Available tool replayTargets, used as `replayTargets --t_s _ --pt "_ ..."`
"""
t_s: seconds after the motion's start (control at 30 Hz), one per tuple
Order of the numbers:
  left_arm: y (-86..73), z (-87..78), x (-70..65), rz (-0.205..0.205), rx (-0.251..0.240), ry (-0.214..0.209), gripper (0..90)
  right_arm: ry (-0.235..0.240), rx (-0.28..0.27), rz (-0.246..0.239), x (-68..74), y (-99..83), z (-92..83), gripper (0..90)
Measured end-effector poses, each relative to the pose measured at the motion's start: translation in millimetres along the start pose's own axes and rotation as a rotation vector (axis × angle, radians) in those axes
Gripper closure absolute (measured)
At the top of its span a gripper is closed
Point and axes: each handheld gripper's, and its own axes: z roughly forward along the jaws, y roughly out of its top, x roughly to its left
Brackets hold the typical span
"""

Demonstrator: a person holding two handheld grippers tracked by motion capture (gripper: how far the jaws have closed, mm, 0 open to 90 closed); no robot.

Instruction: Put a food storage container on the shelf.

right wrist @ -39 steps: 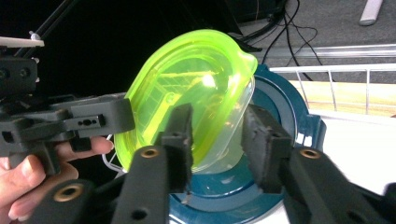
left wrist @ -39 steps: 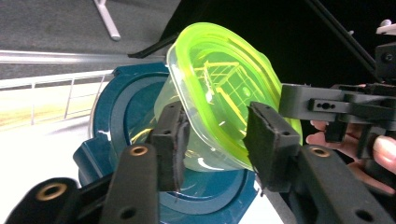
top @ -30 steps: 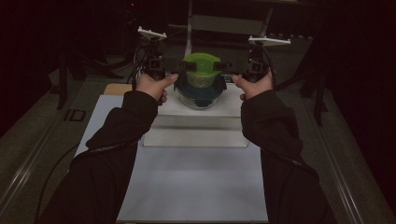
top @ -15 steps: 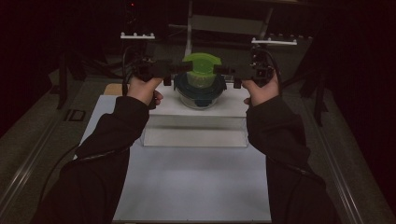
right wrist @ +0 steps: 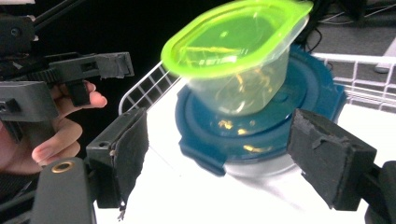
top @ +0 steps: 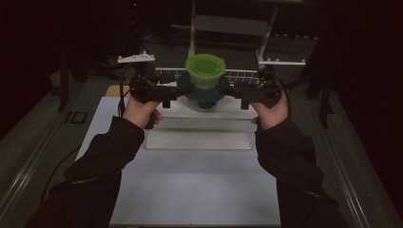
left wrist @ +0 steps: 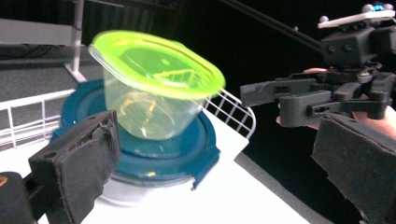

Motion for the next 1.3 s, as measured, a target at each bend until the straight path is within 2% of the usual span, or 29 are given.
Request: replayTargets --t_s 0.07,0.1,0.27,0.3,0.4,0.43,0.47,0.7,0.8,1.07,1.3 --pt "-4.7 -1.3 -2.3 0.013 0.005 -0.003 0.7 0.012 0.009 -0.009 1.0 -11.1 -0.1 20.2" --pt "-7.2 -2.5 -3.7 0.019 0.007 -0.002 0.7 0.012 0.009 -0.009 1.0 -11.1 -0.1 20.2" --pt "-25.9 -8.4 -8.7 0.058 -0.009 0.002 0.8 0.021 0.012 -0.034 3.8 -31.2 -2.0 20.3" --pt "-28.9 -8.8 -9.2 0.064 -0.003 0.002 0.8 0.021 0.017 -0.052 5.3 -39.6 -2.6 20.2" --pt "-37.8 -10.4 -10.0 0.086 0.002 -0.006 0.7 0.019 0.020 -0.060 6.0 -43.7 -2.8 20.2" --pt "-51.1 -12.6 -10.8 0.091 0.007 -0.013 0.7 0.014 0.022 -0.070 6.5 -48.0 -2.8 20.2" --pt "-56.0 -13.0 -10.9 0.092 0.011 -0.018 0.8 0.018 0.021 -0.086 7.3 -60.3 -2.8 20.2" --pt "-90.6 -14.9 -15.4 0.118 0.054 -0.028 0.8 0.038 0.034 -0.099 3.8 -96.8 1.7 20.1" --pt "-106.9 -15.1 -17.5 0.125 0.077 -0.036 0.8 0.046 0.037 -0.084 -0.7 -110.4 3.9 20.1" --pt "-147.8 -15.3 -25.3 0.187 0.139 -0.051 0.7 0.036 0.041 -0.096 -10.1 -142.5 3.9 20.2" --pt "-171.8 -15.1 -28.9 0.176 0.157 -0.088 0.7 0.036 0.061 -0.089 -20.1 -173.2 5.0 19.6"
